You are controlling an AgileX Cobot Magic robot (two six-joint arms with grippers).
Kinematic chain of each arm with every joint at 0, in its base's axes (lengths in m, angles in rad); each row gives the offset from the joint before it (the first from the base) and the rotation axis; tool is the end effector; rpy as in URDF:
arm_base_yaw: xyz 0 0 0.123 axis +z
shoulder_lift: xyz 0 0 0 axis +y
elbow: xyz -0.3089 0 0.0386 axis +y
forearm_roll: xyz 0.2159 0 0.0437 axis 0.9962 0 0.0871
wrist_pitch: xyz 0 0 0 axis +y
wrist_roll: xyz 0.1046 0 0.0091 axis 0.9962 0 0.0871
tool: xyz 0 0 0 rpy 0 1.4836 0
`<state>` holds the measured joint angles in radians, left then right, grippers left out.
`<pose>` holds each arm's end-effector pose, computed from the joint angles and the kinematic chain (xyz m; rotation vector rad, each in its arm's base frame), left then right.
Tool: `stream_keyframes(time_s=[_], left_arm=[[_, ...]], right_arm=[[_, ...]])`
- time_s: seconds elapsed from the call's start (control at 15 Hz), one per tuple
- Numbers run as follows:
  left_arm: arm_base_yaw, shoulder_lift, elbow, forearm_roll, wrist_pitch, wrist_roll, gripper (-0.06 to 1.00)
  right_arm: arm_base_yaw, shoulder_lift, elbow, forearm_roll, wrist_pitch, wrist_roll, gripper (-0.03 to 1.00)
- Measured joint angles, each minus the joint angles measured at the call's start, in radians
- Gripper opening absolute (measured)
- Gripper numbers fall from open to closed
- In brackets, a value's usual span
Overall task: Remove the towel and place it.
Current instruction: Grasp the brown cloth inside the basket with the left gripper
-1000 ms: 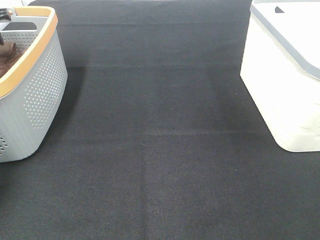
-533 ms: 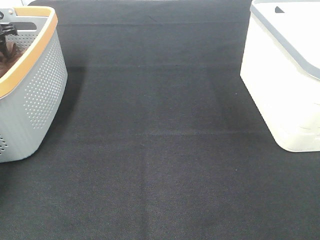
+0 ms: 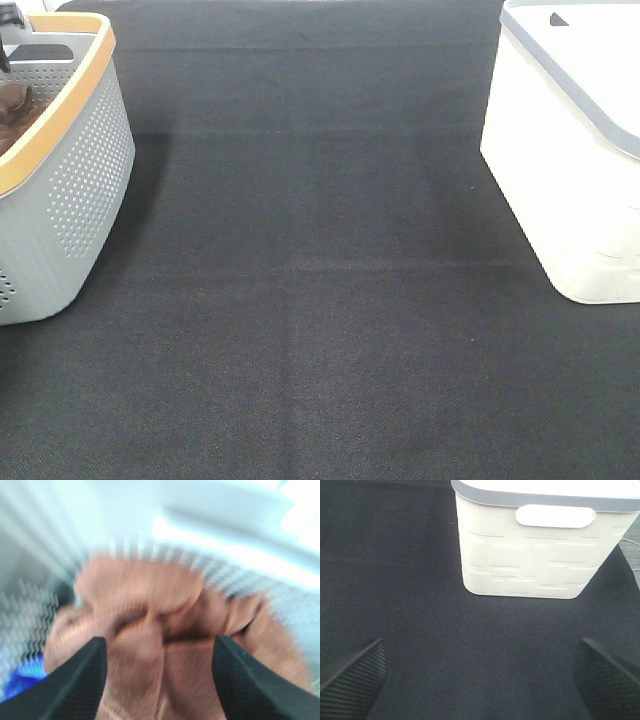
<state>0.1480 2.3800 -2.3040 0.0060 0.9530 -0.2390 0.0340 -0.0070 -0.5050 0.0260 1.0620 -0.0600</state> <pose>0.5247 0.0787 0.2505 -0.4809 2.4664 -0.0296 -0.0485 0.0007 0.2564 -0.0969 2.0310 0.0147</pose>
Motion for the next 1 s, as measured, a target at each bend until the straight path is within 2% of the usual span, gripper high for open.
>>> stream_keyframes(time_s=[0.4, 0.6, 1.0], left_arm=[[0.0, 0.002, -0.049, 0.036, 0.234, 0.0, 0.59], [0.0, 0.002, -0.049, 0.09, 0.252, -0.001, 0.59], [0.0, 0.044, -0.049, 0.077, 0.232, -0.005, 0.59]], right_arm=[[0.0, 0.0, 0.0, 0.0, 0.0, 0.0, 0.96], [0.0, 0.0, 0.0, 0.0, 0.0, 0.0, 0.96], [0.0, 0.0, 0.0, 0.0, 0.0, 0.0, 0.96]])
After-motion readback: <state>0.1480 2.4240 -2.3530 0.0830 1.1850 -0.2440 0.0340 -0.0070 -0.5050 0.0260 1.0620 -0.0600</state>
